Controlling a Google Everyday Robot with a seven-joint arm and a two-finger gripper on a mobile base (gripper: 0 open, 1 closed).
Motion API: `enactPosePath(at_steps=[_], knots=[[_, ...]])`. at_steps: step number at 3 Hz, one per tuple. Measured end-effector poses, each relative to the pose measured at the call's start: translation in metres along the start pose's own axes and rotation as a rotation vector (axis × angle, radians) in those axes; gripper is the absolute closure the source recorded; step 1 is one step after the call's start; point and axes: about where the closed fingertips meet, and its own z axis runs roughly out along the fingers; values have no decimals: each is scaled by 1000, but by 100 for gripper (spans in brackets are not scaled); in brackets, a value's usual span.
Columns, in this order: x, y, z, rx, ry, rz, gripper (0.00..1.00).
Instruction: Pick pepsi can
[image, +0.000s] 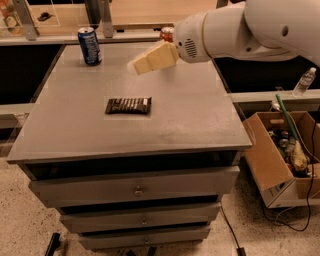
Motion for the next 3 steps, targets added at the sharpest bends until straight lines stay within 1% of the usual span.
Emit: enactPosePath(at_steps=[1,2,3], knots=[[1,-1,27,14,-15,3,0],[2,-4,50,0,-70,15,0],[3,-11,77,-31,-116,11,0]])
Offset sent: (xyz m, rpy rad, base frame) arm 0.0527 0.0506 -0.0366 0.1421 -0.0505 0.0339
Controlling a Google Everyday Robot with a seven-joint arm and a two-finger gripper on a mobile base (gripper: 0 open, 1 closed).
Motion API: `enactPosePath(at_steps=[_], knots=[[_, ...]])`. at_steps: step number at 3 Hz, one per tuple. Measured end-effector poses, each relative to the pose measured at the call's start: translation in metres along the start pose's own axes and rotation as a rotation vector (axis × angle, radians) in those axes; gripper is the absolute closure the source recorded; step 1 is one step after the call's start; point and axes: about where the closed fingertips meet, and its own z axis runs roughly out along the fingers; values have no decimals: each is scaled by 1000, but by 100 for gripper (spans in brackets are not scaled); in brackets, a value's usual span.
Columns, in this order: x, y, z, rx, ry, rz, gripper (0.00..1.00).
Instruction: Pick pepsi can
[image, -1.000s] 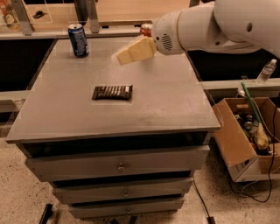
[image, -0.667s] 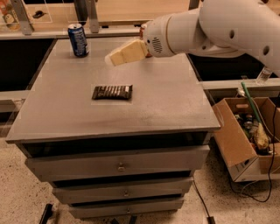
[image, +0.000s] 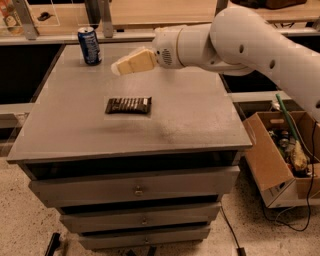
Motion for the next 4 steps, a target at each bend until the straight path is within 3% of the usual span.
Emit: enactPosePath(at_steps=[2,3,4], knots=[[-5,-11,37,32,11,-26,0],[-6,-15,57,75,33,-17,0],[-4,-21,71,156,57,-4,0]])
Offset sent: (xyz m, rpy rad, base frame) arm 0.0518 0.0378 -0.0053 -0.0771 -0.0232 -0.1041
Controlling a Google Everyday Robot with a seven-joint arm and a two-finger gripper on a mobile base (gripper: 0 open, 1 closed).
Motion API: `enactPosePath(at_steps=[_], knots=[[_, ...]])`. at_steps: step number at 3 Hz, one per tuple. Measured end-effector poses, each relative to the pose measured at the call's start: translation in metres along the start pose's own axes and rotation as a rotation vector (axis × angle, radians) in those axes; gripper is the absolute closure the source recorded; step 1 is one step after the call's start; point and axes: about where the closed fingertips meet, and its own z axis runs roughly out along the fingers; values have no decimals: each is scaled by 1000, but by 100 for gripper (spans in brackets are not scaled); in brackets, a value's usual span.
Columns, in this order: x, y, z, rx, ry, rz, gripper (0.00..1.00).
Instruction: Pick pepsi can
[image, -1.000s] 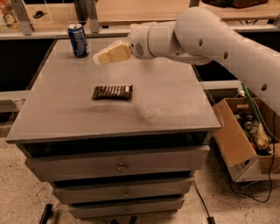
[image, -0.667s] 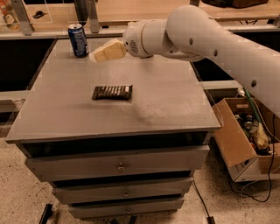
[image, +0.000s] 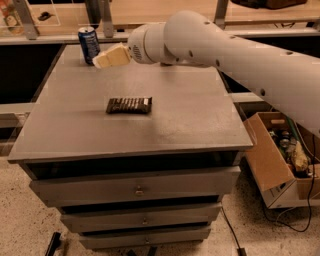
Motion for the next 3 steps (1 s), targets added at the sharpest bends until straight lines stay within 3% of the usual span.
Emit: enactPosePath(at_steps=[1,2,3], knots=[[5,-5,10,63,1,40,0],[7,-6,18,82,-8,45,0],[0,1,28,52,-12,-10,0]])
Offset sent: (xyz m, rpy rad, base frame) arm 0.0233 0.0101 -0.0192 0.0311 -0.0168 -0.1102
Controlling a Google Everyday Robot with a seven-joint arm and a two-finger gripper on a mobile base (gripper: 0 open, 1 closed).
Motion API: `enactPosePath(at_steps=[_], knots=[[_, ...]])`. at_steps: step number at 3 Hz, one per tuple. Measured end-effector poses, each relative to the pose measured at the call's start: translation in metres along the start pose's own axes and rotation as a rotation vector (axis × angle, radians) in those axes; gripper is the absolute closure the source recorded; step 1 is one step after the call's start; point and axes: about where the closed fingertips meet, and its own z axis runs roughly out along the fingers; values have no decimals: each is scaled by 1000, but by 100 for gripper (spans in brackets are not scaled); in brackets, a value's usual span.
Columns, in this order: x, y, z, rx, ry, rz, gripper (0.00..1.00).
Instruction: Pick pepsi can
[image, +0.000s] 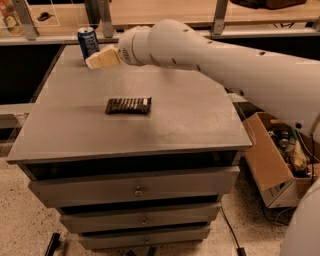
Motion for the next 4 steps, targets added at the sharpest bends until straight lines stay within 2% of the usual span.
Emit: enactPosePath(at_steps=[2,4], knots=[[0,0,3,14,-13,11,0],[10,-12,32,60,-1,25,0]])
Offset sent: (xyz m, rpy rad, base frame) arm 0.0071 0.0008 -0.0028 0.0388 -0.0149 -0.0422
